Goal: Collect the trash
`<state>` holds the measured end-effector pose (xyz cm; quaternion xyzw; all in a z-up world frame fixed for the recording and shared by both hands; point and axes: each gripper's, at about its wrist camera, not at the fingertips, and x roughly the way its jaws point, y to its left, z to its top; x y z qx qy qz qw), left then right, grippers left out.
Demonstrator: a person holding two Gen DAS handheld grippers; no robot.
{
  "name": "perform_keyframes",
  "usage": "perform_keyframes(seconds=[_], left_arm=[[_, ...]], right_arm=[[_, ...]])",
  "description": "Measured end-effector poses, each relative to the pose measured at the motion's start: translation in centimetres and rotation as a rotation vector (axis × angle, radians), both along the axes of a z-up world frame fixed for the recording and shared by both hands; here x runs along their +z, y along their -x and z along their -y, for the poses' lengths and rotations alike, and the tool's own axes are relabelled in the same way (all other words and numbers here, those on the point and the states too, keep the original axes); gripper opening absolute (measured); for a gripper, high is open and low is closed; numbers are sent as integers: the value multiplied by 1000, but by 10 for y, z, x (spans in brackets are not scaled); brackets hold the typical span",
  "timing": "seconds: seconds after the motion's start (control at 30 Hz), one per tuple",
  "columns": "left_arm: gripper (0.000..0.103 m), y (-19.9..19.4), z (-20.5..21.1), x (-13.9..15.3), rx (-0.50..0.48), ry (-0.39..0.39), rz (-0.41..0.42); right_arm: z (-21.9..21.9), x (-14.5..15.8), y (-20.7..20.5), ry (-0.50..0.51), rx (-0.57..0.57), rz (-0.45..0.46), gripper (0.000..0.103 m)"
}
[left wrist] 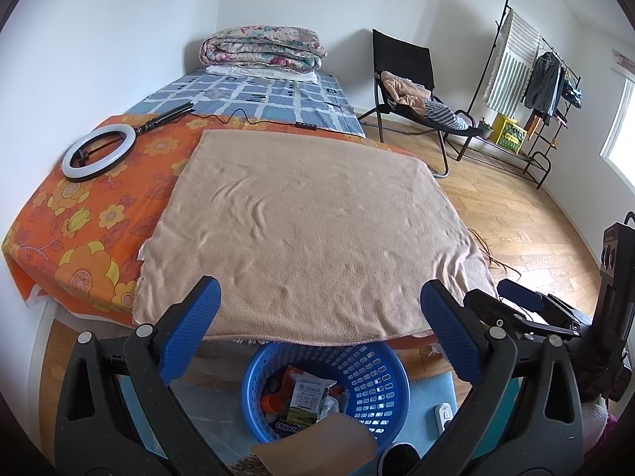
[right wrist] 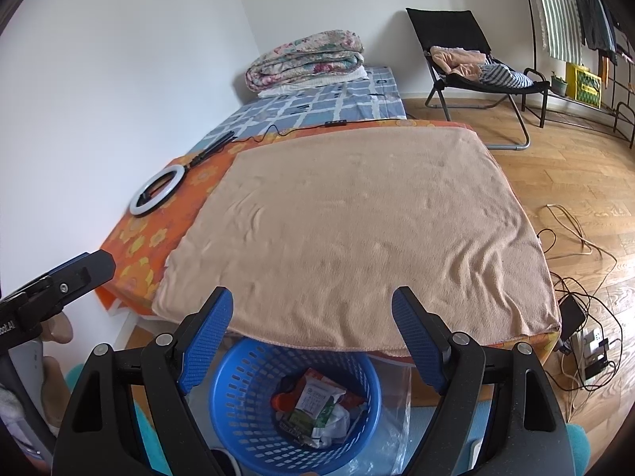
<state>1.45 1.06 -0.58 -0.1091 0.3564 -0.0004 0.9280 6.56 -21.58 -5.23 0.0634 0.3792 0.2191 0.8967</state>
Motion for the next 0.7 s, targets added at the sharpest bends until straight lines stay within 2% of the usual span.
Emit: perform_keyframes(seconds=[0.7], left_arm=[[102,-2,0,-8,16,-9,-17]], right_arm=[[-1,-5,1,-5,-5,-12,82]])
